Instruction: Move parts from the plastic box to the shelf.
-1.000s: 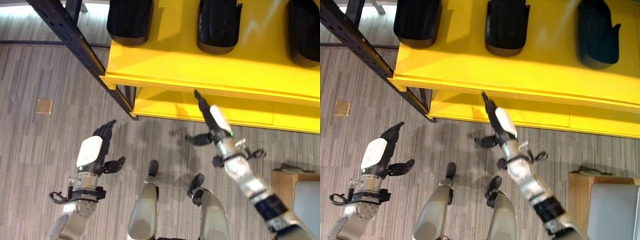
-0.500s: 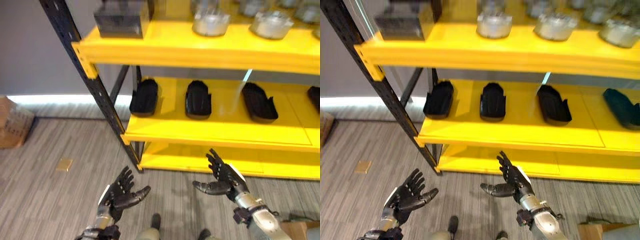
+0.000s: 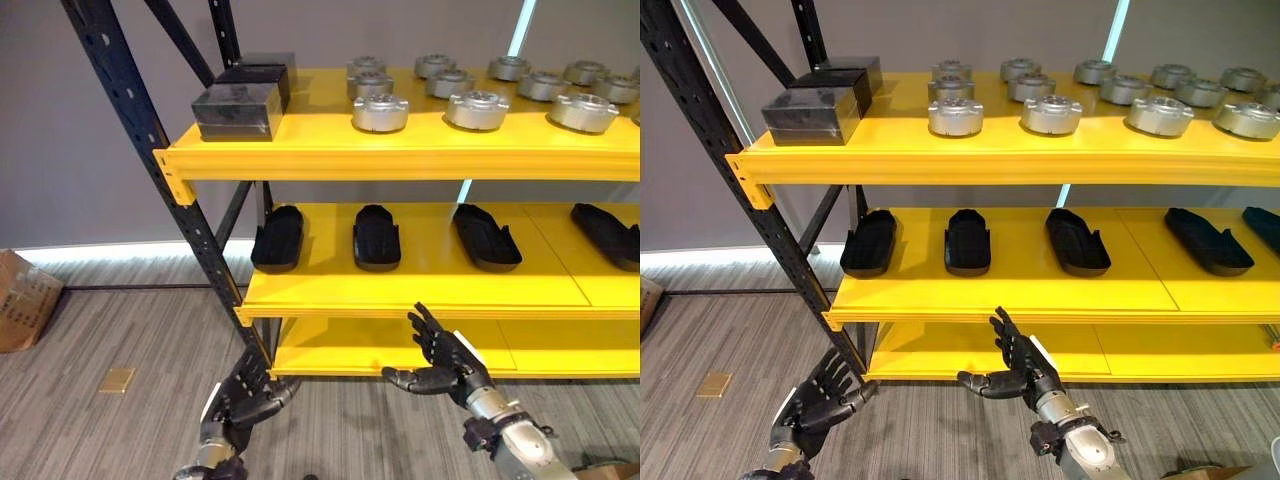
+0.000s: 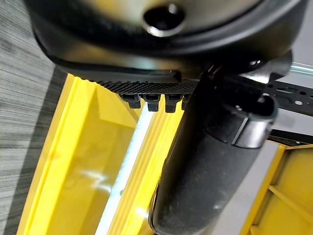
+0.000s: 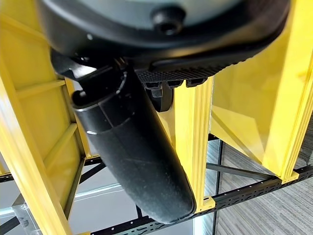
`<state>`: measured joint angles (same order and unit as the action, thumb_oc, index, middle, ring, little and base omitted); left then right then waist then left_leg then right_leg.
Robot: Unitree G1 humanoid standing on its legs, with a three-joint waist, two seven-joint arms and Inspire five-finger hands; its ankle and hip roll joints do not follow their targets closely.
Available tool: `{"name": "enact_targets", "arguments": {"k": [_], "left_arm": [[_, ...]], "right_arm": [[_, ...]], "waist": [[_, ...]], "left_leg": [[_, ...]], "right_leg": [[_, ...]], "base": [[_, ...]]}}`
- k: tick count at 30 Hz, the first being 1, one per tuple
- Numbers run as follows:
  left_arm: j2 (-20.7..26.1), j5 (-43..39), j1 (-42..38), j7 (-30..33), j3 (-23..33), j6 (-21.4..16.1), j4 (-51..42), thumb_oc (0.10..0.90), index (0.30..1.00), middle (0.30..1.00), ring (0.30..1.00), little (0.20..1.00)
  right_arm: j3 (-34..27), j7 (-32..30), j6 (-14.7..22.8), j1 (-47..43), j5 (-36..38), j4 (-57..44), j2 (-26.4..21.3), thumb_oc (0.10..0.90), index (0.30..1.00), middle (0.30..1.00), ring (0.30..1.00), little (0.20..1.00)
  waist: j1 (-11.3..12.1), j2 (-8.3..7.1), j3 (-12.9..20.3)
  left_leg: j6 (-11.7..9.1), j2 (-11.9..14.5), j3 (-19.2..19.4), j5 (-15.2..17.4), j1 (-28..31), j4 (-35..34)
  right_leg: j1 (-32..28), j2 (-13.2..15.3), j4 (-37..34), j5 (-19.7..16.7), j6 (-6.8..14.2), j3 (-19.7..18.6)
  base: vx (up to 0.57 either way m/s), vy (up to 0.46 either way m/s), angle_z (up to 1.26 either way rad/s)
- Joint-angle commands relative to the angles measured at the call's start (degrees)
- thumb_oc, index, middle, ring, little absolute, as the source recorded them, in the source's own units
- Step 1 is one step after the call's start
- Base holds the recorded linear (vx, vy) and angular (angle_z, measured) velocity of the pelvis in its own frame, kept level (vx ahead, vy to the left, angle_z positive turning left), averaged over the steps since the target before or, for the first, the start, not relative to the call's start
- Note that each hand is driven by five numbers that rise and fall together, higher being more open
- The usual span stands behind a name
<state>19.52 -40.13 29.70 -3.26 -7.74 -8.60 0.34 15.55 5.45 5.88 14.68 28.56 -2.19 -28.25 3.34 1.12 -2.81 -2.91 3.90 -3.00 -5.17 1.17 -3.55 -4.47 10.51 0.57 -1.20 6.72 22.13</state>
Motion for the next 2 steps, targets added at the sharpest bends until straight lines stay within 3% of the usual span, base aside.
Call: {"name": "enact_targets", "arguments": {"k": [1,2], "left_arm": [[3.2,0.0,-2.4,-2.7,1.3,-3.5,-4.0,0.900,1.000,1.000,1.000,1.000],[3.2,0.1,-2.3,-2.7,1.3,-3.5,-4.1,0.900,1.000,1.000,1.000,1.000]], "right_arm": [[1.4,1.0,4.4,-7.7,2.3,-3.8,0.3,0.900,1.000,1.000,1.000,1.000],[1.5,1.1,4.3,-7.7,2.2,-3.7,0.2,0.900,1.000,1.000,1.000,1.000]], "waist": [[0.5,-2.05,1.7],[0.5,-1.99,1.8]], "left_leg": [[-1.7,3.0,-3.9,1.7,-0.5,0.1],[-1.7,3.0,-3.8,1.7,-0.4,0.0]], "right_leg": [[1.4,2.9,-2.8,-4.6,3.2,-2.0],[1.4,3.0,-2.9,-4.8,3.3,-2.0]], "base": [[0.01,-0.001,-0.06],[0.01,-0.001,-0.08]]}}
